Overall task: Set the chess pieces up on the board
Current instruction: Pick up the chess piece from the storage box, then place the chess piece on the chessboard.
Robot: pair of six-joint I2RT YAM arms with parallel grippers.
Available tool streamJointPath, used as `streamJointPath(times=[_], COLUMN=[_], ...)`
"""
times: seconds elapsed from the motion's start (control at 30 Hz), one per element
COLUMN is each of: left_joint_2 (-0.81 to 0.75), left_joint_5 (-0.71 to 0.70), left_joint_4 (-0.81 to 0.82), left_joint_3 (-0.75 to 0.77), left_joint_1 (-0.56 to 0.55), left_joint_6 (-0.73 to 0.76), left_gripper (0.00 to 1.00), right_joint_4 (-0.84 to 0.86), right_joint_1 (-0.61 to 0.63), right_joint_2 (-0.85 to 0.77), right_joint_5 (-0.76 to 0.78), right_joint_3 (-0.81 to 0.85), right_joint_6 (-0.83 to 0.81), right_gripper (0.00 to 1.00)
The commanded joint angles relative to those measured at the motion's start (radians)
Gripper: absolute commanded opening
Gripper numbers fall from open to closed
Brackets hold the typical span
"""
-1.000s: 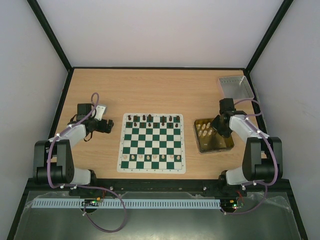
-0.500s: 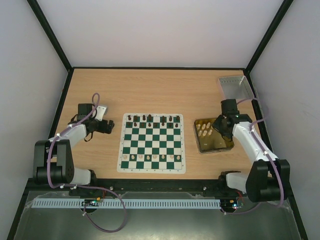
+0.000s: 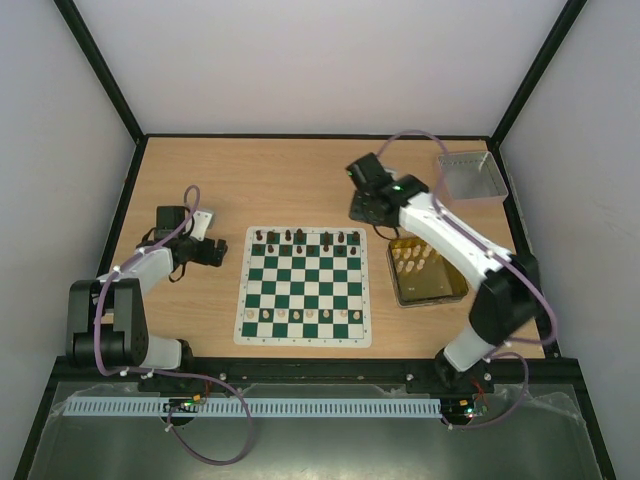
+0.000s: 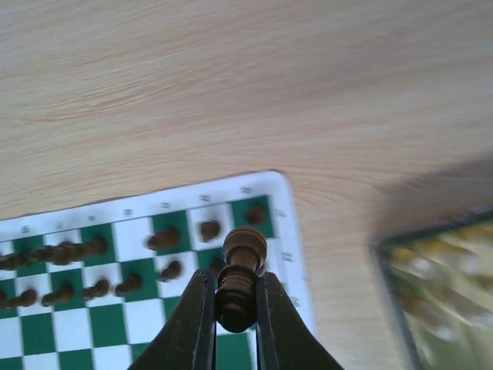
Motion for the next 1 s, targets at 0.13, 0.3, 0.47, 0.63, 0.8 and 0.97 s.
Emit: streamJointPath(times=[0.13,0.3,0.47,0.63,0.8,0.97], left_joint_2=[-0.001,-0.001,0.003,0.007,0.007,0.007], left_joint_5=[-0.026,-0.025,-0.023,-0.021,-0.018,-0.021], left_joint_4=[0.010,0.014,0.016,0.021,0.022,0.024], left_joint_3=[0.008,0.005,0.005,0.003,0.003,0.001], left_joint_1=[-0.002,-0.002,-0.003,-0.002,-0.002,-0.002], left_joint_6=[-0.004,-0.005,-0.003,-0.001,0.002,0.000], left_gripper=[1.00,1.00,0.99,1.00,1.00,1.00], right_joint_4=[-0.070,-0.066,-0.091,-0.098,-0.103,-0.094], right_joint_1=[0.143,0.153,0.173,0.176,0.176,0.177], right_joint_2=[0.357,0.484,0.559,0.588,0.609,0.623], right_joint_5=[0.023,-0.058,-0.069,-0.070,-0.087,-0.094], right_joint_3=[0.360,0.458,0.519,0.520,0.512,0.502], right_joint_6=[-0.035,-0.044,-0.061,-0.072,-0.085,-0.088], right_gripper=[0.06,0.06,0.06,0.06,0.07,0.07])
